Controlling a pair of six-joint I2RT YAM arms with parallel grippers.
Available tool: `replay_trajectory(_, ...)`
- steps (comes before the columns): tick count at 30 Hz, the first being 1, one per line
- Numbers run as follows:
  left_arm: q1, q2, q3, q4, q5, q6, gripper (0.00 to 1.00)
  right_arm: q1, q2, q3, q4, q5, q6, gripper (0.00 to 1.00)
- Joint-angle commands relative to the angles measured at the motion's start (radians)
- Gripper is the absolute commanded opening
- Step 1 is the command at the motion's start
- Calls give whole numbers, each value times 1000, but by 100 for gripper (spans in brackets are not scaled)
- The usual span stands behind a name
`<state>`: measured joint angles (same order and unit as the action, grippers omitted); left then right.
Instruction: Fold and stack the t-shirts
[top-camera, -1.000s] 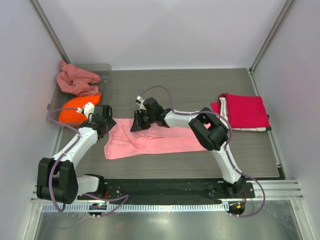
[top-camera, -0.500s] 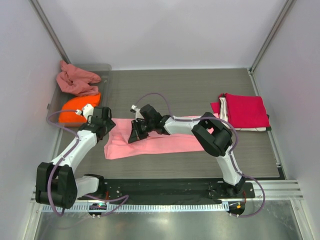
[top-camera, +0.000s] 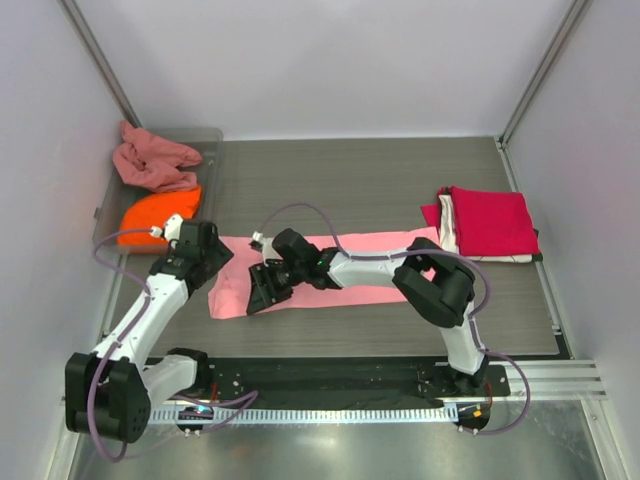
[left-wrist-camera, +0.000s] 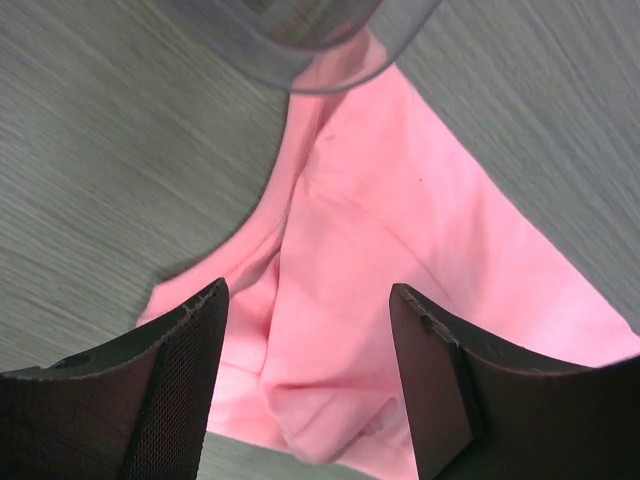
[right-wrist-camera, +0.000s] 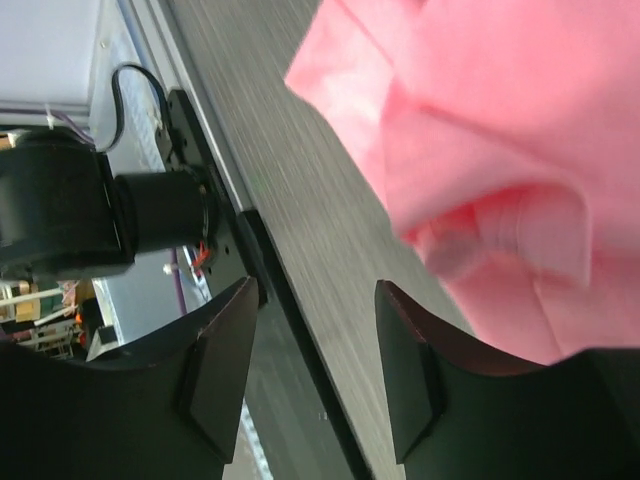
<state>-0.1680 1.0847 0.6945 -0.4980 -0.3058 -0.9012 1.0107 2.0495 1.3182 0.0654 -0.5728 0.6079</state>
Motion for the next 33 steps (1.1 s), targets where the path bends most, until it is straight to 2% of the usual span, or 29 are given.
replay_trajectory(1,2,-51,-35,-40,77,-34,66,0,-171,-65,31,65,13,56)
replay_trajectory(3,1,-68,-53,-39,117,-39,66,0,-237,-106,-2,143,13,55)
replay_trajectory(4,-1,-78,-71,-42,128,-39,66,-3,-267,-144,-22,243,16,53)
replay_trajectory(6,-2,-117,-91,-43,168,-51,65,-6,-342,-197,-88,330,45,48)
replay_trajectory(7,-7,-130,-111,-42,183,-60,64,-11,-360,-211,-108,420,58,44)
replay_trajectory(11,-56,-196,-168,-7,240,-116,59,-27,-379,-244,-183,528,124,37)
replay_trajectory(19,-143,-233,-236,44,247,-191,43,-61,-279,-243,-141,502,214,35)
replay_trajectory(33,-180,-193,-263,85,241,-171,39,-78,-144,-270,50,396,303,37)
